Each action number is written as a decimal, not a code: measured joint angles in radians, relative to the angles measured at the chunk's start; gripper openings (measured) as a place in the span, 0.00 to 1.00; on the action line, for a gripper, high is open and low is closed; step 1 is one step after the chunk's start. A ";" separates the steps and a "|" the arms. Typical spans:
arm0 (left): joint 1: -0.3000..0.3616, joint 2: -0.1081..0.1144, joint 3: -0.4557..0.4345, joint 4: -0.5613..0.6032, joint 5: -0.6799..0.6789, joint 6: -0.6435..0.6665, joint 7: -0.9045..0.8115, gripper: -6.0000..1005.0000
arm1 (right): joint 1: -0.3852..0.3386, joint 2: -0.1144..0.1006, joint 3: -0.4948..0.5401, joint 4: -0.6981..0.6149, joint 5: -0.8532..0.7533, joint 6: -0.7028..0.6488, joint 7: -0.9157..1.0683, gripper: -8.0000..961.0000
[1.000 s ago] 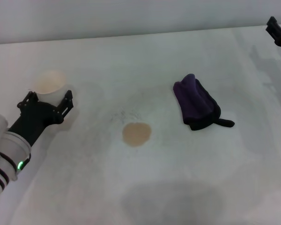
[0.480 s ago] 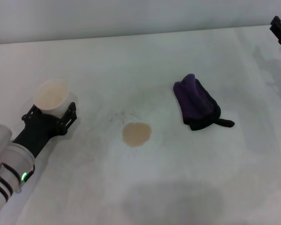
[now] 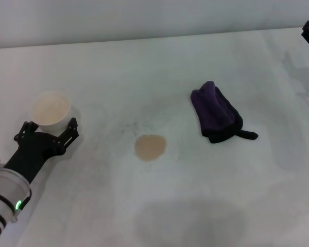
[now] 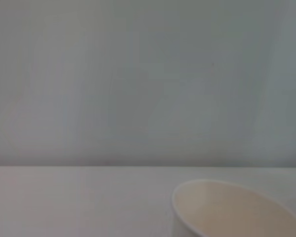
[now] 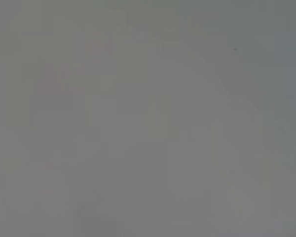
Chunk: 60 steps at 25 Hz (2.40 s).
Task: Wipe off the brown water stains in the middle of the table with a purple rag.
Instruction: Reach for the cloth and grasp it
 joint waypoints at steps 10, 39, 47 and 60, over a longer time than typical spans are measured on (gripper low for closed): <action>0.038 0.004 0.000 0.005 0.018 0.045 0.000 0.89 | -0.001 0.000 0.000 0.000 0.000 0.000 0.001 0.89; 0.268 0.002 0.001 0.049 0.097 0.346 0.010 0.89 | 0.005 -0.002 -0.002 -0.028 0.000 0.000 -0.003 0.89; 0.299 0.011 -0.011 0.027 0.039 0.499 -0.010 0.89 | 0.018 -0.005 -0.167 -0.073 0.000 0.020 0.030 0.89; 0.226 0.011 -0.011 -0.141 -0.205 0.493 -0.171 0.89 | 0.046 -0.035 -0.645 -0.591 -0.656 -0.413 0.636 0.89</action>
